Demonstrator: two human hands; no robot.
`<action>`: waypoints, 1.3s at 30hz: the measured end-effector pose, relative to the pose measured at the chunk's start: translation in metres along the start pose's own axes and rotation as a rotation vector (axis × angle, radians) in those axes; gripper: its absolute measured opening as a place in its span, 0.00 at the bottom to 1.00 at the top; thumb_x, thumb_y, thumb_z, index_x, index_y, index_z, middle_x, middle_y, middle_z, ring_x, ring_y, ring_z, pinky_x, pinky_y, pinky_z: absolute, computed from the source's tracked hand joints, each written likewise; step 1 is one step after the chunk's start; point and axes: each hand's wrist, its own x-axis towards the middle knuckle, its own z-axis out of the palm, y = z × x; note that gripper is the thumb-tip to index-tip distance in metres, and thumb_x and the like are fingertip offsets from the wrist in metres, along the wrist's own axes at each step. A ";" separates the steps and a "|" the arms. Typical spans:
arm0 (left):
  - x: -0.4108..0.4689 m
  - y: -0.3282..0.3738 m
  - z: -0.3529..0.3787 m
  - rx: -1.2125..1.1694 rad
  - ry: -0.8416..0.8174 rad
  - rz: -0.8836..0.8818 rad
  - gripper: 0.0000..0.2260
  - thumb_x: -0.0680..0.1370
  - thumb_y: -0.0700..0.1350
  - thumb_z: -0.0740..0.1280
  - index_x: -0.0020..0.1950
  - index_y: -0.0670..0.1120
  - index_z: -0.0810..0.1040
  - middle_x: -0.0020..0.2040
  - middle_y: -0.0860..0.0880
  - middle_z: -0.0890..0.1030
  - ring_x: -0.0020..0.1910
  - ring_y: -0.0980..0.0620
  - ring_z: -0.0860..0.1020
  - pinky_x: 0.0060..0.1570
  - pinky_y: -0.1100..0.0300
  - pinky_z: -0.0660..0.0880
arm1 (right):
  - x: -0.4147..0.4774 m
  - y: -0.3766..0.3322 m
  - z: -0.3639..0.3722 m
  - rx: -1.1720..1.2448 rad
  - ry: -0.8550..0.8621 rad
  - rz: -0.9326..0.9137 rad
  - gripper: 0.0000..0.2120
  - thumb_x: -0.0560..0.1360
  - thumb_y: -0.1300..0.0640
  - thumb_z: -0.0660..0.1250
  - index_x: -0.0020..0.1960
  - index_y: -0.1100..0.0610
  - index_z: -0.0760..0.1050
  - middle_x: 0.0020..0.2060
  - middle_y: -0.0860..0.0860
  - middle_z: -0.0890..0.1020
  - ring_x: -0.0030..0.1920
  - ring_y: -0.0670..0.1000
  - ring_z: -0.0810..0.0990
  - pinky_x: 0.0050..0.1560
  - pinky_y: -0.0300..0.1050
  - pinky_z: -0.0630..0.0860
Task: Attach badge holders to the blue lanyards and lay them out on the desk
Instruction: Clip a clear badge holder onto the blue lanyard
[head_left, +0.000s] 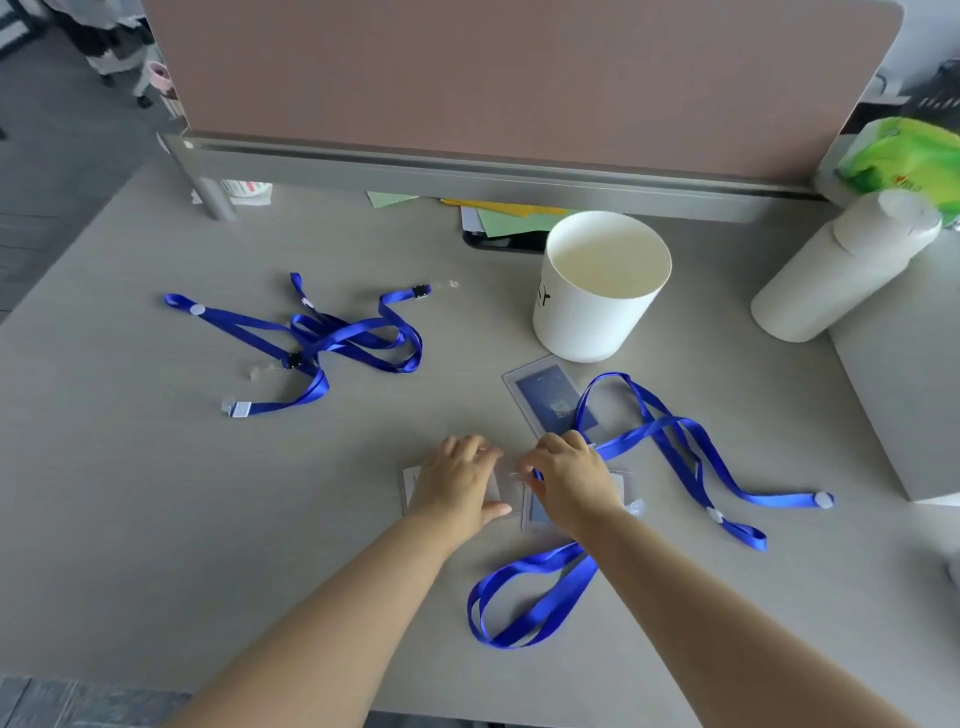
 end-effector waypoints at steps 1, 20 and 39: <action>0.001 0.000 -0.001 -0.012 0.002 -0.003 0.30 0.71 0.57 0.68 0.70 0.50 0.63 0.67 0.49 0.66 0.65 0.48 0.65 0.64 0.57 0.63 | 0.001 0.001 0.000 -0.008 -0.006 -0.010 0.12 0.78 0.53 0.58 0.59 0.49 0.74 0.58 0.48 0.74 0.59 0.53 0.68 0.58 0.45 0.67; 0.017 0.006 -0.056 -0.257 0.576 0.369 0.06 0.70 0.48 0.65 0.40 0.47 0.78 0.35 0.52 0.80 0.30 0.53 0.78 0.33 0.63 0.70 | 0.002 0.015 -0.042 0.529 0.770 -0.211 0.05 0.63 0.65 0.74 0.33 0.62 0.78 0.30 0.54 0.81 0.33 0.49 0.75 0.33 0.40 0.74; 0.004 0.020 0.006 -0.908 0.624 0.378 0.03 0.71 0.42 0.70 0.41 0.51 0.81 0.35 0.60 0.81 0.34 0.63 0.78 0.38 0.71 0.73 | -0.013 0.030 0.011 0.401 1.073 -0.525 0.07 0.70 0.65 0.69 0.33 0.64 0.78 0.35 0.55 0.84 0.35 0.48 0.77 0.39 0.29 0.71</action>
